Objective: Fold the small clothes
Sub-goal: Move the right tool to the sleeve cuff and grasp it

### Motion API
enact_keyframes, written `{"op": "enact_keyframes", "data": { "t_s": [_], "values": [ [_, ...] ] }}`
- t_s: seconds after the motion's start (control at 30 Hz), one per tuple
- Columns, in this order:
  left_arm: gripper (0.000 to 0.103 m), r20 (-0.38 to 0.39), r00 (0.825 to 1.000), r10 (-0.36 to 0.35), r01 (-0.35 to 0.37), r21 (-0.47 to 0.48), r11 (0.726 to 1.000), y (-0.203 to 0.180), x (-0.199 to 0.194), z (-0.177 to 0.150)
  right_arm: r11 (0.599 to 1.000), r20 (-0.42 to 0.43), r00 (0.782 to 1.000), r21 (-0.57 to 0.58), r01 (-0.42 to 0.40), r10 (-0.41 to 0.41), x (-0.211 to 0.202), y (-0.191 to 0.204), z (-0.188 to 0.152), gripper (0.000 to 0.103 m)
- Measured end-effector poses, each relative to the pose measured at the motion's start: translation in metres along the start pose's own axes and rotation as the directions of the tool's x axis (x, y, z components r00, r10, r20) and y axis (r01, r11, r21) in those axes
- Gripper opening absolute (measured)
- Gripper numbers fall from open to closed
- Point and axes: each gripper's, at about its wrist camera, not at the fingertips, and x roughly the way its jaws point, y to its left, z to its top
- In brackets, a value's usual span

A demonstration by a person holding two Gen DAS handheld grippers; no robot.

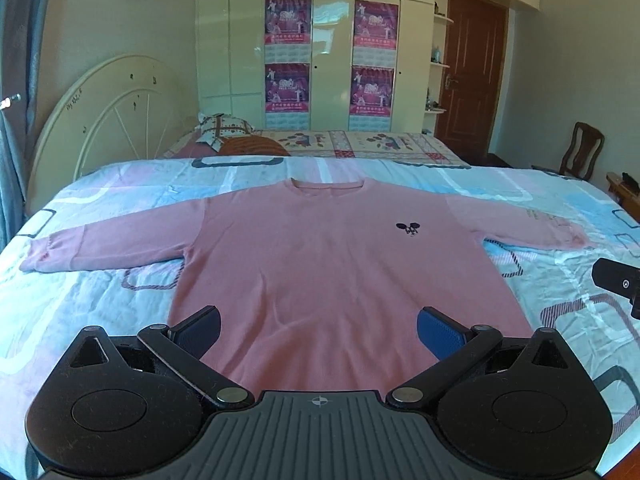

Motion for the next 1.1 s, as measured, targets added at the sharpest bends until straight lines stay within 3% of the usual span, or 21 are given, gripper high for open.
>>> {"op": "enact_keyframes", "data": {
  "t_s": [0.1, 0.3, 0.47, 0.57, 0.7, 0.77, 0.87, 0.93, 1.0, 1.1],
  "values": [
    [0.103, -0.012, 0.998, -0.055, 0.054, -0.061, 0.997, 0.001, 0.016, 0.006, 0.999, 0.001, 0.999, 0.015, 0.037, -0.037, 0.006, -0.009, 0.004, 0.103],
    [0.103, -0.022, 0.994, -0.104, 0.102, -0.056, 0.993, -0.023, 0.05, 0.02, 0.995, -0.015, 0.996, 0.043, 0.088, -0.088, 0.031, -0.034, 0.012, 0.103],
    [0.103, -0.042, 0.996, -0.075, 0.075, -0.003, 0.997, -0.05, 0.077, 0.035, 0.994, -0.01, 0.997, 0.073, 0.083, -0.083, 0.068, -0.056, 0.025, 0.103],
    [0.103, -0.006, 0.998, -0.058, 0.058, 0.019, 0.998, -0.066, 0.091, 0.047, 0.992, -0.009, 0.997, 0.094, 0.081, -0.081, 0.092, -0.073, 0.038, 0.103],
    [0.103, 0.042, 0.999, 0.021, -0.024, 0.08, 0.996, -0.096, 0.118, 0.063, 0.987, -0.001, 0.995, 0.132, 0.096, -0.097, 0.125, -0.105, 0.053, 0.103],
    [0.103, -0.002, 1.0, 0.015, -0.014, 0.055, 0.998, -0.105, 0.137, 0.071, 0.982, -0.013, 0.994, 0.154, 0.112, -0.112, 0.144, -0.125, 0.057, 0.103],
    [0.103, -0.066, 0.995, -0.074, 0.072, -0.036, 0.997, -0.111, 0.163, 0.078, 0.97, -0.037, 0.991, 0.201, 0.136, -0.131, 0.172, -0.161, 0.058, 0.101],
    [0.103, -0.088, 0.994, -0.062, 0.057, -0.059, 0.997, -0.118, 0.181, 0.079, 0.961, -0.044, 0.987, 0.224, 0.162, -0.156, 0.188, -0.186, 0.058, 0.099],
    [0.103, -0.108, 0.994, -0.022, 0.019, -0.024, 1.0, -0.13, 0.198, 0.08, 0.947, -0.056, 0.983, 0.262, 0.185, -0.177, 0.205, -0.215, 0.056, 0.095],
    [0.103, -0.136, 0.991, -0.001, 0.005, 0.023, 1.0, -0.149, 0.221, 0.084, 0.916, -0.102, 0.977, 0.341, 0.212, -0.188, 0.234, -0.257, 0.049, 0.08]
  ]
}}
